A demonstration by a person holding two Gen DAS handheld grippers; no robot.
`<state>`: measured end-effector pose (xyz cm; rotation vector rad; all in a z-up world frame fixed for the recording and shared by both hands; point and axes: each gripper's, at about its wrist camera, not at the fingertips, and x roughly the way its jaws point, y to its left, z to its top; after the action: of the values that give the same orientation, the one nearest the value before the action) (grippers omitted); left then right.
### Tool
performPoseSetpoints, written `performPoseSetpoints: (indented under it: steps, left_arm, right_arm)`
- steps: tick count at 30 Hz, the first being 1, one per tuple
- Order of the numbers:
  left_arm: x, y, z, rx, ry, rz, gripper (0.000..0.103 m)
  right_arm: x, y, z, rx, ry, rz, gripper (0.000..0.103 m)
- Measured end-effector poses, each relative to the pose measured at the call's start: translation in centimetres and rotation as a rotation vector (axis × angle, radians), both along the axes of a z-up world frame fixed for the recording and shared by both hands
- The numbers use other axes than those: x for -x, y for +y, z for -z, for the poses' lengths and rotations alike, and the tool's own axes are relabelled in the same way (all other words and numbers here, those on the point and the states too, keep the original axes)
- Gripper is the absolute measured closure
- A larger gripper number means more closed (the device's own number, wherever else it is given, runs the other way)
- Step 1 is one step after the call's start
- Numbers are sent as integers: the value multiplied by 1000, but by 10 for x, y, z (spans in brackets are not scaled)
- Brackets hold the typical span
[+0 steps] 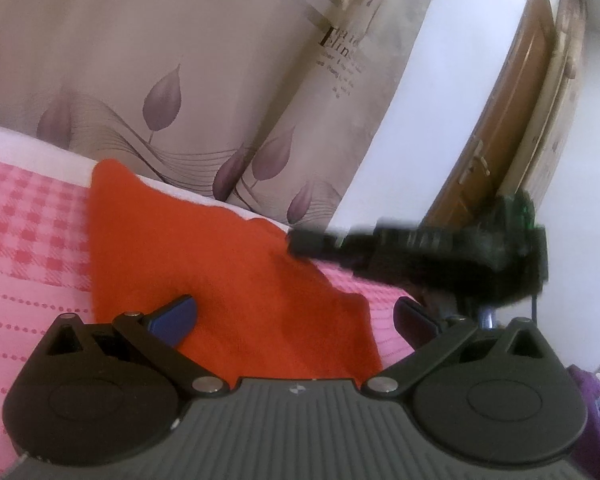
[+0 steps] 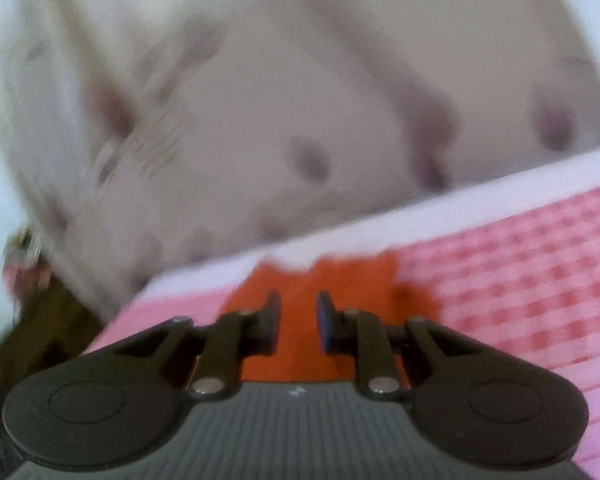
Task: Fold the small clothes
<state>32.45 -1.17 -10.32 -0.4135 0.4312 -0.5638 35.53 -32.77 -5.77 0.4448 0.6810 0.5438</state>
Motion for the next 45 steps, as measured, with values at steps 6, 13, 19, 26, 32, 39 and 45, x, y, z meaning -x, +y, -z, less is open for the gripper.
performPoseSetpoints:
  steps: [6,13,19,26,32,39,45]
  left_arm:
    - [-4,-5,0,-67,26,-14,0]
    - [-5,-8,0,-118,23,-17,0]
    - [-3,-12,0,-157,15,-29,0]
    - [-1,-16,-1,-198,11,-48,0]
    - [0,-20,-1,-231,10,-60,0]
    - [0,-24,-1,-264,11,-75,0]
    - [13,-16,-5,-243,-9,-141,0]
  right_arm:
    - [-2,2,25,205,1,-10,89]
    - [11,8,26,235,-54,5,89]
    - [16,9,24,264,-70,18,89]
    - [18,14,23,296,-82,29,88]
    - [17,14,23,309,-89,29,88]
    - [18,16,22,340,-104,39,83]
    - [19,15,22,322,-97,39,83]
